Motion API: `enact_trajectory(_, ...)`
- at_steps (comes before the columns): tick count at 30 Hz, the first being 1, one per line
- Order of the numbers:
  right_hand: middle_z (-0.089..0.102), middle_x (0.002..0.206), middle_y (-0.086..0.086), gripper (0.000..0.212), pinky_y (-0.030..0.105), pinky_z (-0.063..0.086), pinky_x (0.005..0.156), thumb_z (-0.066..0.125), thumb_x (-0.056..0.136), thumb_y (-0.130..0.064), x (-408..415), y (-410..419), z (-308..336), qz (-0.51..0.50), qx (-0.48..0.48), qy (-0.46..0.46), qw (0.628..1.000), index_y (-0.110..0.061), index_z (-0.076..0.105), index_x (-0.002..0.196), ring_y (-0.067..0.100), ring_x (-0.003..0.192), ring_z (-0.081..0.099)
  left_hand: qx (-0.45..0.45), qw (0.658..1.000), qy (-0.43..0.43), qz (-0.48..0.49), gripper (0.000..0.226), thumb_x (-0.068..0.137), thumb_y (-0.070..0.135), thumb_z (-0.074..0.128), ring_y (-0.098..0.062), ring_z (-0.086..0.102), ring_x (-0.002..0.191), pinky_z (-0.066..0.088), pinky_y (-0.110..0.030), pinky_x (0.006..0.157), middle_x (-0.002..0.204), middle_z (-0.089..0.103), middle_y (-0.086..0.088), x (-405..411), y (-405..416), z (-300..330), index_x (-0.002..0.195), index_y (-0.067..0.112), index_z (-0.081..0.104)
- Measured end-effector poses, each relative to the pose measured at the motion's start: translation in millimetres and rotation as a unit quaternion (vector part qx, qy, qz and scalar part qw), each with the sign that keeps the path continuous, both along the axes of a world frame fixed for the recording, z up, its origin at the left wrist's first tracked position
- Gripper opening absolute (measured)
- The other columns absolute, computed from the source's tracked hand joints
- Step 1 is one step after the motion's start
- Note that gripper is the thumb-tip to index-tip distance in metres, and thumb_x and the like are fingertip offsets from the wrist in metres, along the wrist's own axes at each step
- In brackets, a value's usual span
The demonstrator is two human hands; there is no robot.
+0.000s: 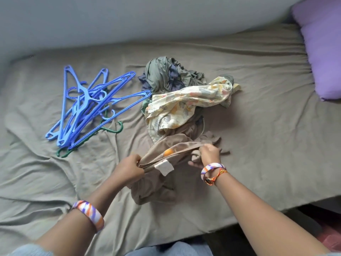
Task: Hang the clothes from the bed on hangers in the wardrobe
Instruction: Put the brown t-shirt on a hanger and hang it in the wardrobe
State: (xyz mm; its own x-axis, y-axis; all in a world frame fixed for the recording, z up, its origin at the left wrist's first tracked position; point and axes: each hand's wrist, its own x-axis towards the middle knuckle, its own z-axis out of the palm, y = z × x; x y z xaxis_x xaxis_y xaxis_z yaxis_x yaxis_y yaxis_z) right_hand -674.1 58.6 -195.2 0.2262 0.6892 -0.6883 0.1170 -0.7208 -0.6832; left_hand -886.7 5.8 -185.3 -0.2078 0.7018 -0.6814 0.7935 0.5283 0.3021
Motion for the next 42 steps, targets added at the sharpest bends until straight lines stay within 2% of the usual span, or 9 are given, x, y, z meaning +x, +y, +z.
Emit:
enact_trajectory(5, 0.048, 0.055, 0.0, 0.015, 0.023, 0.045, 0.037, 0.049, 0.083, 0.001, -15.6, 5.9, 59.0, 0.081, 0.157, -0.039, 0.984, -0.014, 0.048, 0.08, 0.004, 0.034, 0.048, 0.048, 0.994, 0.062, -0.077, 0.036, 0.08, 0.007, 0.046, -0.027, 0.059, 0.106, 0.049, -0.03, 0.082, 0.115, 0.064, -0.008, -10.1, -11.5, 0.6, 0.107, 0.022, 0.065)
enact_trajectory(11, 0.046, 0.06, -0.002, 0.02, 0.012, 0.032, 0.048, 0.055, 0.071, 0.003, -33.7, -3.9, 130.6, 0.278, 0.341, -0.201, 0.875, -0.015, 0.05, 0.077, 0.005, 0.048, 0.041, 0.371, 0.898, -0.204, -0.121, 0.061, 0.071, 0.023, 0.072, -0.018, 0.06, 0.1, 0.047, -0.026, 0.082, 0.118, 0.06, -0.004, 17.9, 10.2, 78.8, 0.128, 0.01, 0.052)
enact_trajectory(19, 0.051, 0.08, 0.004, 0.027, 0.029, 0.038, 0.065, 0.05, 0.063, 0.013, -33.4, -34.1, 214.3, 0.225, 0.542, -0.352, 0.729, -0.009, 0.054, 0.079, 0.027, 0.074, 0.051, 0.569, 0.762, -0.17, -0.257, 0.012, 0.065, 0.015, 0.061, -0.009, 0.042, 0.05, 0.036, -0.021, 0.052, 0.054, 0.055, -0.001, 26.1, 31.5, 201.4, 0.068, 0.008, 0.07)
enact_trajectory(22, 0.056, 0.089, 0.009, 0.024, 0.035, 0.041, 0.064, 0.05, 0.075, 0.009, -18.6, -37.4, 224.7, 0.112, 0.511, -0.416, 0.744, -0.013, 0.053, 0.085, 0.032, 0.082, 0.054, 0.608, 0.729, -0.234, -0.212, 0.011, 0.066, 0.011, 0.058, 0.001, 0.044, 0.053, 0.03, -0.005, 0.053, 0.055, 0.051, 0.011, 31.9, 20.8, 245.0, 0.071, 0.011, 0.068)
enact_trajectory(27, 0.06, 0.104, 0.006, 0.027, 0.032, 0.042, 0.073, 0.045, 0.087, -0.003, -2.5, -59.8, 235.1, 0.115, 0.339, -0.454, 0.816, -0.02, 0.05, 0.108, 0.032, 0.095, 0.058, 0.637, 0.668, -0.377, 0.079, 0.023, 0.063, 0.016, 0.043, 0.001, 0.049, 0.056, 0.039, -0.019, 0.055, 0.062, 0.054, 0.012, 18.0, 12.0, 308.2, 0.077, 0.021, 0.061)
enact_trajectory(31, 0.063, 0.107, 0.007, 0.012, 0.028, 0.041, 0.072, 0.055, 0.086, -0.016, 8.2, -70.9, 238.8, 0.204, 0.288, -0.448, 0.822, -0.024, 0.052, 0.095, 0.03, 0.097, 0.06, 0.725, 0.663, -0.122, 0.14, 0.026, 0.075, 0.0, 0.044, -0.018, 0.048, 0.069, 0.035, -0.019, 0.061, 0.075, 0.053, 0.0, -33.1, 7.7, 313.5, 0.094, 0.01, 0.06)
enact_trajectory(36, 0.059, 0.087, 0.0, 0.024, 0.028, 0.044, 0.07, 0.055, 0.077, -0.001, -6.8, -65.6, 288.4, 0.295, 0.414, -0.434, 0.744, -0.022, 0.045, 0.083, 0.028, 0.088, 0.06, 0.712, 0.617, 0.208, -0.263, 0.022, 0.068, 0.019, 0.047, -0.034, 0.065, 0.087, 0.055, -0.04, 0.061, 0.094, 0.069, -0.01, -91.0, -9.0, 277.4, 0.06, 0.016, 0.067)
enact_trajectory(39, 0.052, 0.093, 0.003, 0.03, 0.033, 0.046, 0.07, 0.051, 0.075, 0.007, -23.4, -65.0, 308.0, 0.402, 0.48, -0.45, 0.637, -0.022, 0.045, 0.079, 0.032, 0.087, 0.059, 0.542, 0.726, 0.248, -0.343, 0.031, 0.076, 0.016, 0.051, -0.031, 0.063, 0.101, 0.056, -0.04, 0.074, 0.115, 0.066, -0.01, -113.6, -26.0, 267.1, 0.095, 0.017, 0.074)
enact_trajectory(42, 0.056, 0.093, 0.011, 0.016, 0.036, 0.051, 0.052, 0.05, 0.078, 0.003, -43.9, -79.1, 315.1, 0.484, 0.582, -0.473, 0.452, -0.012, 0.057, 0.075, 0.032, 0.066, 0.063, 0.505, 0.834, 0.139, -0.172, 0.029, 0.065, 0.015, 0.063, -0.026, 0.062, 0.088, 0.05, -0.024, 0.069, 0.098, 0.065, -0.015, -115.9, -51.2, 277.9, 0.093, 0.005, 0.065)
